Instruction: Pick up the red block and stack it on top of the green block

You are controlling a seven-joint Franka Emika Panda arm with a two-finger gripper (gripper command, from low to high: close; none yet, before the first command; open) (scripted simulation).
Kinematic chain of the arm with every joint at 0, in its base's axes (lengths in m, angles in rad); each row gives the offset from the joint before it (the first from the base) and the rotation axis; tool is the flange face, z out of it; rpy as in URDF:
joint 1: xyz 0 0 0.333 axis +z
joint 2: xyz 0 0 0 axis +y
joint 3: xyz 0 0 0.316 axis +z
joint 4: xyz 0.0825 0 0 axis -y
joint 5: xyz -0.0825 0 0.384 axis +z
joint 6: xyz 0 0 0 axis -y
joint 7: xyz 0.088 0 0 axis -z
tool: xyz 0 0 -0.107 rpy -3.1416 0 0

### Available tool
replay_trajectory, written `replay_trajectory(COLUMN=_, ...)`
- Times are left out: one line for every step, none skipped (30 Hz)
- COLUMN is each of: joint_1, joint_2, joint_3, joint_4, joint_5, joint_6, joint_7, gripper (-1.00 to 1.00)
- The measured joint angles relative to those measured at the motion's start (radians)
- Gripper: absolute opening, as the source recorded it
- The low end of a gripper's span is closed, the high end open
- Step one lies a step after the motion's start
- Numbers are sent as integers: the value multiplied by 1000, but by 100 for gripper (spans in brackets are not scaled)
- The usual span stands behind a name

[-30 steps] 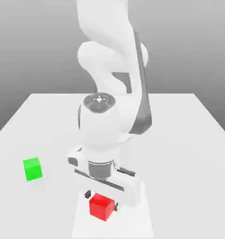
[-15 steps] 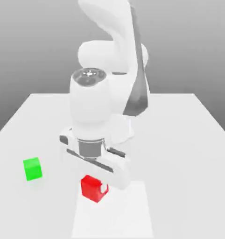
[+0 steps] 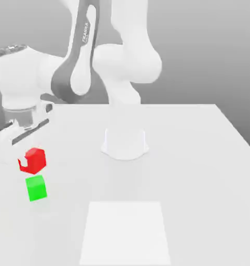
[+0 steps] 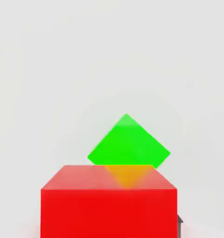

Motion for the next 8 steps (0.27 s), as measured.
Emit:
replay_trajectory(joint_1=-1, joint_2=31, joint_3=-2, joint_4=0, joint_5=8, joint_6=31, joint_7=0, gripper=-100)
replay_trajectory(joint_1=3, joint_2=65, joint_3=-5, joint_4=1, joint_5=20, joint_6=64, joint_7=-6, gripper=-100)
replay_trajectory(joint_1=2, joint_2=100, joint_3=-1, joint_4=2, joint_5=37, joint_6=97, joint_7=-17, gripper=-100)
replay_trajectory(joint_1=-2, joint_2=136, joint_3=7, joint_4=4, joint_5=57, joint_6=131, joint_7=-30, gripper=-100)
replay_trajectory(joint_1=-4, joint_2=165, joint_3=15, joint_4=5, joint_5=75, joint_6=159, joint_7=-43, gripper=100)
replay_trajectory(joint_1=-4, joint_2=165, joint_3=15, joint_4=5, joint_5=75, joint_6=159, joint_7=-43, gripper=100)
replay_trajectory(joint_1=-4, joint_2=165, joint_3=15, joint_4=5, joint_5=75, joint_6=159, joint_7=-43, gripper=100)
replay_trajectory(joint_1=-4, joint_2=165, joint_3=15, joint_4=5, joint_5=75, joint_6=159, joint_7=-43, gripper=100)
